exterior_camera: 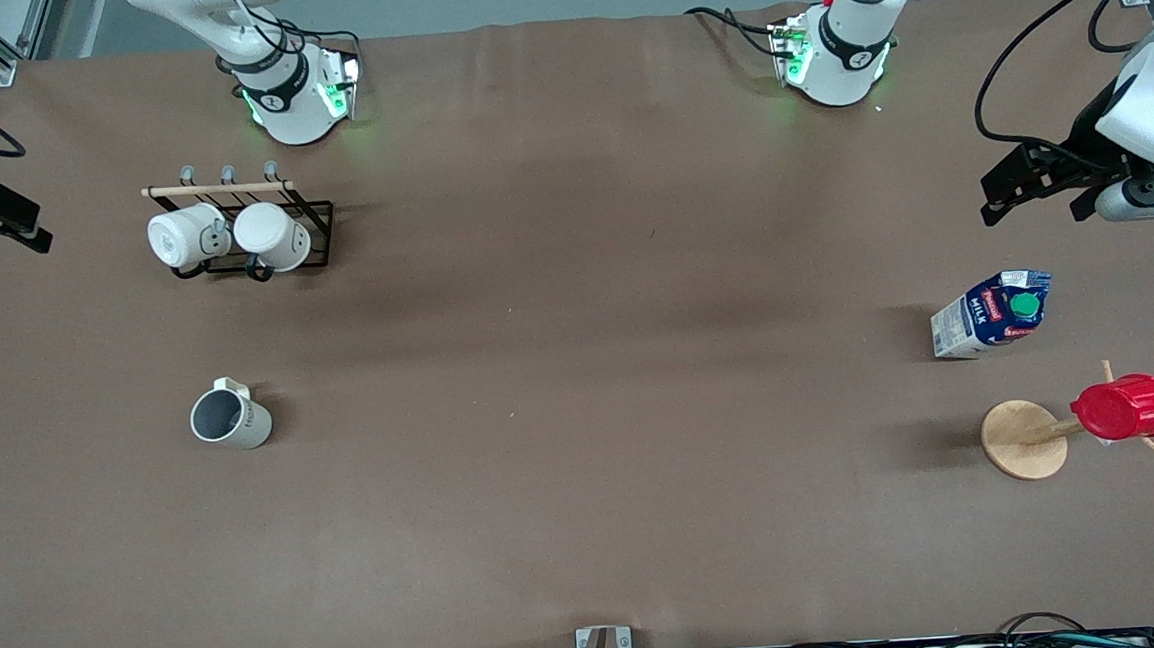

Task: Place cup and milk on table
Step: 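Move the right gripper toward the grey mug while the left gripper reaches the milk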

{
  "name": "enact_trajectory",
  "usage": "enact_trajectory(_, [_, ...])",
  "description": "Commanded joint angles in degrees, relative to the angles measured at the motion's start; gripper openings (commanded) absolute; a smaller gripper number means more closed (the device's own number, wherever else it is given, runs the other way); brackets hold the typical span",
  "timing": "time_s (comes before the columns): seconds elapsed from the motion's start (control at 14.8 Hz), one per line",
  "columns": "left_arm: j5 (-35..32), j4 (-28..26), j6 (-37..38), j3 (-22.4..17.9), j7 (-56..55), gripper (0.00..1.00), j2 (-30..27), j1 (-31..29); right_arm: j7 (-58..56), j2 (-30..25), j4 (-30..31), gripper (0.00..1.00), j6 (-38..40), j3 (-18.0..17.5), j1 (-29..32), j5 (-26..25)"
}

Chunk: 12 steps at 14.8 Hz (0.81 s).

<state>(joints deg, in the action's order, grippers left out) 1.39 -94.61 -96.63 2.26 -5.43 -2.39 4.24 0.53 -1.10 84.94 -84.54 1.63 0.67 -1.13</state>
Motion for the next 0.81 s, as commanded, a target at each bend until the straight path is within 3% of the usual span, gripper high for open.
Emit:
enact_trajectory(0.0, [-0.08,-0.93,0.22,-0.32,0.51,1.0,-1.39,0.24,0.34,0.31,-0.92,1.0,0.78,-0.31,0.47,0.25])
enact_trajectory(0.61, [-0.07,-0.93,0.04,-1.64,0.59,1.0,0.01,0.07,0.26,0.49,-0.66,1.0,0.52,-0.31,0.47,0.25])
enact_trajectory(0.75, [-0.16,-1.02,-0.31,-3.04,1.9,1.0,1.41,0.06,-0.09,3.2,-0.66,1.0,-0.09,-0.31,0.47,0.25])
